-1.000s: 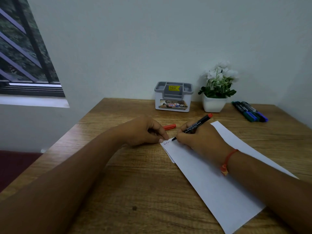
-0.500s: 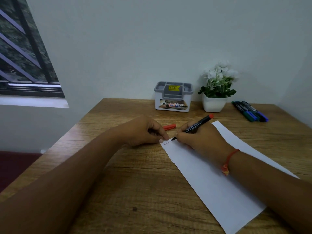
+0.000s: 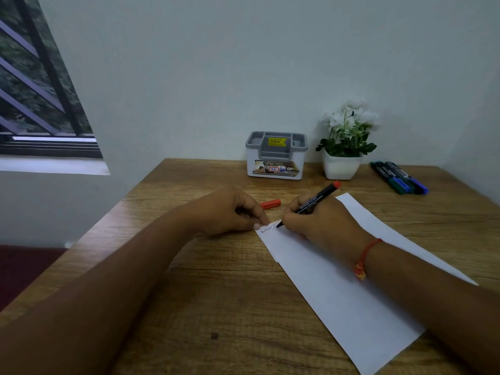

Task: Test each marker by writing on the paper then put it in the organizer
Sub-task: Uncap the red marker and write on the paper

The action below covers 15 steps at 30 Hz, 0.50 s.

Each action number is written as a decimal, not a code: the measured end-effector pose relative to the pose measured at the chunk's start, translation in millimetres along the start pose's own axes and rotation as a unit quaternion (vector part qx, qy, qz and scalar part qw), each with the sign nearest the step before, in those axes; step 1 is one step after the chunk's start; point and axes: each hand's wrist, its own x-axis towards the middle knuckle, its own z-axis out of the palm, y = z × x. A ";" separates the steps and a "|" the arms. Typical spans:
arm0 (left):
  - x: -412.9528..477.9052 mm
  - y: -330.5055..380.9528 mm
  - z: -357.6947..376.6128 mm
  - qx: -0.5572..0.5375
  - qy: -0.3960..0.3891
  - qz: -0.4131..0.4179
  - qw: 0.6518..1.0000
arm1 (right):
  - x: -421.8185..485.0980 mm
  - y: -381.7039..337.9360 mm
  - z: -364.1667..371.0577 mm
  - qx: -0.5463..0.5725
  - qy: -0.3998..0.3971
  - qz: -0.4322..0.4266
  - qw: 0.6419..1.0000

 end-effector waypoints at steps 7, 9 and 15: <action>0.0 1.0 -0.4 0.001 -0.002 -0.001 1.000 | 1.5 2.3 0.8 0.000 0.013 -0.009 1.000; 0.6 0.0 0.1 0.002 -0.002 -0.002 1.000 | 1.7 1.3 0.2 0.005 0.004 -0.004 1.000; 0.4 -0.4 0.3 -0.003 0.005 -0.003 1.000 | 5.0 2.2 -4.7 0.106 0.010 0.034 0.994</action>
